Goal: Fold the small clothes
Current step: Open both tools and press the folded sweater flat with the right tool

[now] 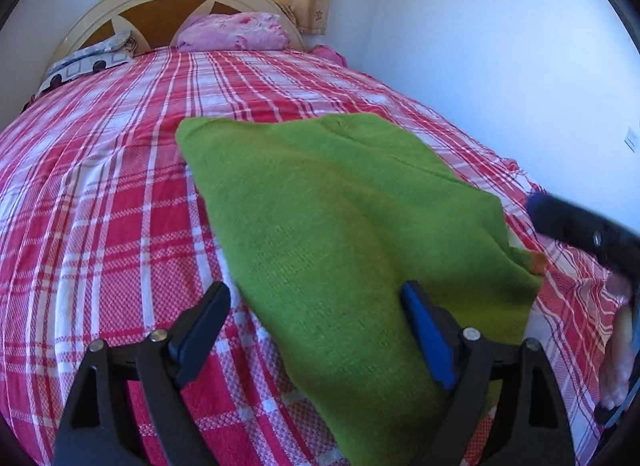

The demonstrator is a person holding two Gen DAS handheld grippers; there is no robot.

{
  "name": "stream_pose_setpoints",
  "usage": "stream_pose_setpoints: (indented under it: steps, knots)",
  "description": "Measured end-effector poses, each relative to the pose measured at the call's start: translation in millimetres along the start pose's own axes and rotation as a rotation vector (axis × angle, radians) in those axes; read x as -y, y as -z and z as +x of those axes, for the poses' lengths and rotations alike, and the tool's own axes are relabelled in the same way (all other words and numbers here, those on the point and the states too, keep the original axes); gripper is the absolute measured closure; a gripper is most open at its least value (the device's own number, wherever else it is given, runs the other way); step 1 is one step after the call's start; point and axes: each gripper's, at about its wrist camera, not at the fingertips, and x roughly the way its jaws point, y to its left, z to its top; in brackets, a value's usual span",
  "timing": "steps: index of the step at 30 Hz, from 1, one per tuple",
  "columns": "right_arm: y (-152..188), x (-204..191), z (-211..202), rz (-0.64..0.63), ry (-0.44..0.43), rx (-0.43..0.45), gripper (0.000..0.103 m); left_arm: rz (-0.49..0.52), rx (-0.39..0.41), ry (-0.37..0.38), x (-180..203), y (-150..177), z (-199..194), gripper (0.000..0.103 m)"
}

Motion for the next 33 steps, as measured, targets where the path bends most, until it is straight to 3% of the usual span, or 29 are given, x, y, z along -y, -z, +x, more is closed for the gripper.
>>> stream_pose_setpoints:
  steps: [3,7,9,11,13,15,16,23,27,33]
  knots:
    - [-16.3,-0.7,30.1,0.007,-0.051,-0.070,0.070,-0.023,-0.005,0.013,-3.8,2.0,0.2,0.010]
    - [-15.7,38.5,77.0,0.070,0.030,-0.216,0.074,-0.037,-0.009,0.017,-4.8,3.8,-0.6,0.004]
    - [-17.6,49.4,77.3,0.080,0.021,-0.209,0.082,-0.031,-0.012,0.001,-2.8,4.1,-0.4,0.002]
    - [-23.0,46.9,74.5,0.076,0.025,-0.221,0.081,-0.030,-0.017,-0.004,-1.7,4.4,0.0,0.000]
    - [-34.9,34.7,68.6,0.028,0.048,-0.169,0.077,-0.039,-0.028,-0.002,-4.4,3.5,3.0,0.000]
    - [-44.0,27.3,74.3,-0.028,0.071,-0.141,0.047,-0.050,-0.036,0.008,-6.1,3.7,4.6,0.000]
    - [-50.7,24.5,80.0,-0.041,0.074,-0.139,0.041,-0.052,-0.038,0.010,-6.9,3.7,5.3,0.000]
    - [-64.4,44.9,143.6,0.015,0.105,-0.277,0.042,-0.064,-0.054,0.025,-9.9,3.8,8.3,0.000]
    - [-54.7,51.7,146.5,-0.025,0.133,-0.205,0.042,-0.061,-0.063,0.031,-8.8,4.3,9.3,0.000]
    - [-55.6,51.7,133.3,-0.012,0.118,-0.194,0.042,-0.068,-0.060,0.034,-9.6,5.0,8.2,0.000]
